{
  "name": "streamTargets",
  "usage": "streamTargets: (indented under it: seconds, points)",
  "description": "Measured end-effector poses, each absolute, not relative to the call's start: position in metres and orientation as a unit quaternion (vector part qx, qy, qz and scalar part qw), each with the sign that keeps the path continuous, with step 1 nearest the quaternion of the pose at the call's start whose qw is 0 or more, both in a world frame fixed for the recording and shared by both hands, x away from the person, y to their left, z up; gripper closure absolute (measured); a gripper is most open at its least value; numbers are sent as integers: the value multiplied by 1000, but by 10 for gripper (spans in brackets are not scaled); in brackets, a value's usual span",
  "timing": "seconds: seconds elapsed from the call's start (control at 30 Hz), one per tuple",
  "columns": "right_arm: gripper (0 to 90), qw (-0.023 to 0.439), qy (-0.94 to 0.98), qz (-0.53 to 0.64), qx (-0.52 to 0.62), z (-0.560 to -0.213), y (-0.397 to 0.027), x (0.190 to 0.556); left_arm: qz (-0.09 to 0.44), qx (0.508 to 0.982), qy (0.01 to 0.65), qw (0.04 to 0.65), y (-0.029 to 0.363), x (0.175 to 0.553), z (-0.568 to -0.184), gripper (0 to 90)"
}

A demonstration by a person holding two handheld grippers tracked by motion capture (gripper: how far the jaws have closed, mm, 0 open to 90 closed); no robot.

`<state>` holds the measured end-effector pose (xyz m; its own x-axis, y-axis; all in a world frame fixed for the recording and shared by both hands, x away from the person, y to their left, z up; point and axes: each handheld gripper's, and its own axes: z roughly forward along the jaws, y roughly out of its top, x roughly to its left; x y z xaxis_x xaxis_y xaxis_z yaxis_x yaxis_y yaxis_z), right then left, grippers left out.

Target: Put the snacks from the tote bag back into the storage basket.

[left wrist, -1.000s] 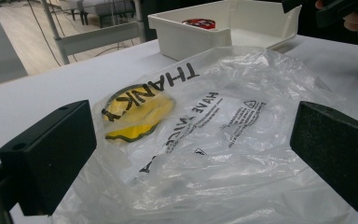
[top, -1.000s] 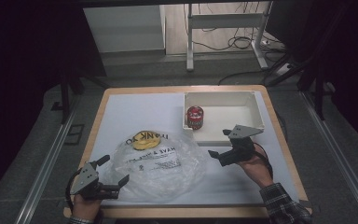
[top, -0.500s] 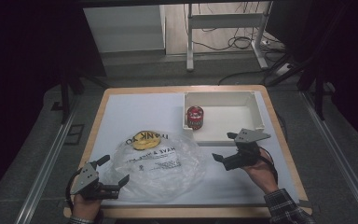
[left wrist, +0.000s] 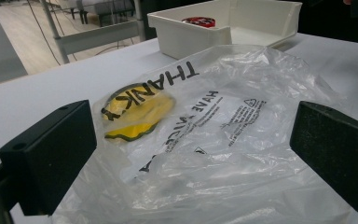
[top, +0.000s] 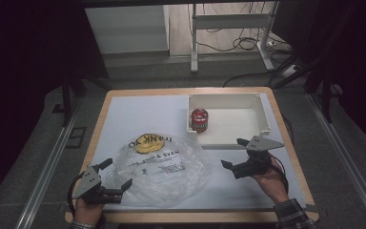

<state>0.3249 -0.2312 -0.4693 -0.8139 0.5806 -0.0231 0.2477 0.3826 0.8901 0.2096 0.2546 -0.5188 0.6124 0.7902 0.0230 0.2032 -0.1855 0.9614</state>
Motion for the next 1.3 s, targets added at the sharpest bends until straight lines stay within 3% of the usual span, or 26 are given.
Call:
streamTargets:
  seconds: [1.3]
  points:
    - [0, 208, 787, 506, 285, -469, -274, 288, 274, 721, 345, 535, 254, 210, -519, 5]
